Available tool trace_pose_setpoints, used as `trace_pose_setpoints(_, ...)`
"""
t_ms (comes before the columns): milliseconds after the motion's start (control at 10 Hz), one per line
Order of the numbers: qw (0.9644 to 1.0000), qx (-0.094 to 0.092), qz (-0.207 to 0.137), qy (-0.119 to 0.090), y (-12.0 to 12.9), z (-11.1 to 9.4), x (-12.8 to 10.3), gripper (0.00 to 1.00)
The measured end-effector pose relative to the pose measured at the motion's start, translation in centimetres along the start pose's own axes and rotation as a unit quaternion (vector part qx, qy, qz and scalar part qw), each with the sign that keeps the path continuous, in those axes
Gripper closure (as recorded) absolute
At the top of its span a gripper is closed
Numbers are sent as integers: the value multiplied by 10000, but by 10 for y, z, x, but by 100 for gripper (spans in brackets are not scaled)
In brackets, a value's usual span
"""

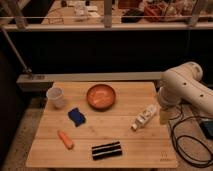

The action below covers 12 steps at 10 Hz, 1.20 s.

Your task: Place the eraser on the white sponge

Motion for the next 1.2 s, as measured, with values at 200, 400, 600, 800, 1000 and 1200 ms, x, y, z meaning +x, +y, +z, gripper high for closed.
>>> trace_pose_setpoints(200,10000,0,0,0,0,0,0,20)
trace_pose_setpoints(400,10000,-2,-2,1,0,0,0,20)
trace_pose_setpoints(600,9999,-1,-98,-38,6,2,-9,20)
trace_pose_setpoints(800,9996,1,-248,-101,13,3,-35,20)
trace_pose_setpoints(1000,9993,-3,-321,-167,19,6,-44,20)
trace_pose_setpoints(1200,9987,-25,-440,-262,28,10,-54,20)
